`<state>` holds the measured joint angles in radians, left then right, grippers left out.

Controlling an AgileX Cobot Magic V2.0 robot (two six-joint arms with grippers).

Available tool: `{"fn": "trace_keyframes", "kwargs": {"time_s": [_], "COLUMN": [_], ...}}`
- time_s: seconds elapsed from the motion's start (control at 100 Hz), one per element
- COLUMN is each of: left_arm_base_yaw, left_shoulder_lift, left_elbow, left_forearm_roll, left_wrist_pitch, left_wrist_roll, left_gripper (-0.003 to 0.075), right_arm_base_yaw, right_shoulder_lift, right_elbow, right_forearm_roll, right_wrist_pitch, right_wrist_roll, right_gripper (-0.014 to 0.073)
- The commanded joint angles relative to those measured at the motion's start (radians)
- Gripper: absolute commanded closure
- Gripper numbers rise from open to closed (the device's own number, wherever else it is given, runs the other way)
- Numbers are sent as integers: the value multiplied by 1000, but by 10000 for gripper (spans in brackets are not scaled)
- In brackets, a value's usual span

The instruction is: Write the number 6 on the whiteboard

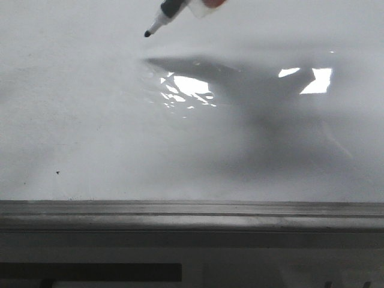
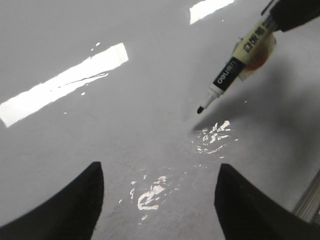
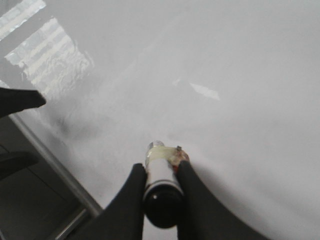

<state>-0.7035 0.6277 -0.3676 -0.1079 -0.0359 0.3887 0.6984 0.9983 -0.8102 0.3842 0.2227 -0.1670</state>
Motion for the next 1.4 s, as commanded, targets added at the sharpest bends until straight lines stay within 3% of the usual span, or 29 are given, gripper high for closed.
{"fn": "trace_keyframes", "kwargs": {"time_s": [0.0,0.15,0.27,0.42,0.6,0.88,1.11,1.23,1.39], "left_arm_base_yaw": [4,4,4,4,4,4,2,-56,-221], "left_shoulder_lift": [-3,-3,-3,-3,-3,-3,-3,9,96], "left_elbow": [-32,-32,-32,-32,-32,-32,-32,-32,-32], "left_forearm_roll": [-14,-14,-14,-14,-14,-12,16,43,78], "left_wrist_pitch": [-77,-77,-77,-77,-77,-77,-77,-66,-85], "left_wrist_roll": [-5,-5,-5,-5,-5,-5,-5,-5,-3], "left_gripper": [272,272,272,272,272,297,302,301,302], "right_arm_base_yaw": [-41,-49,5,-2,-63,72,115,122,127], "right_shoulder_lift": [5,59,122,90,11,133,24,-35,-27], "right_elbow": [-73,-74,-21,78,67,26,26,26,26], "right_forearm_roll": [-18,-35,-24,-24,-24,-24,-14,-16,-16], "right_wrist_pitch": [-22,19,106,61,-7,-61,-27,-20,19], "right_wrist_roll": [-10,-10,-10,29,24,15,15,15,15], "right_gripper": [665,665,665,647,647,647,647,647,647]}}
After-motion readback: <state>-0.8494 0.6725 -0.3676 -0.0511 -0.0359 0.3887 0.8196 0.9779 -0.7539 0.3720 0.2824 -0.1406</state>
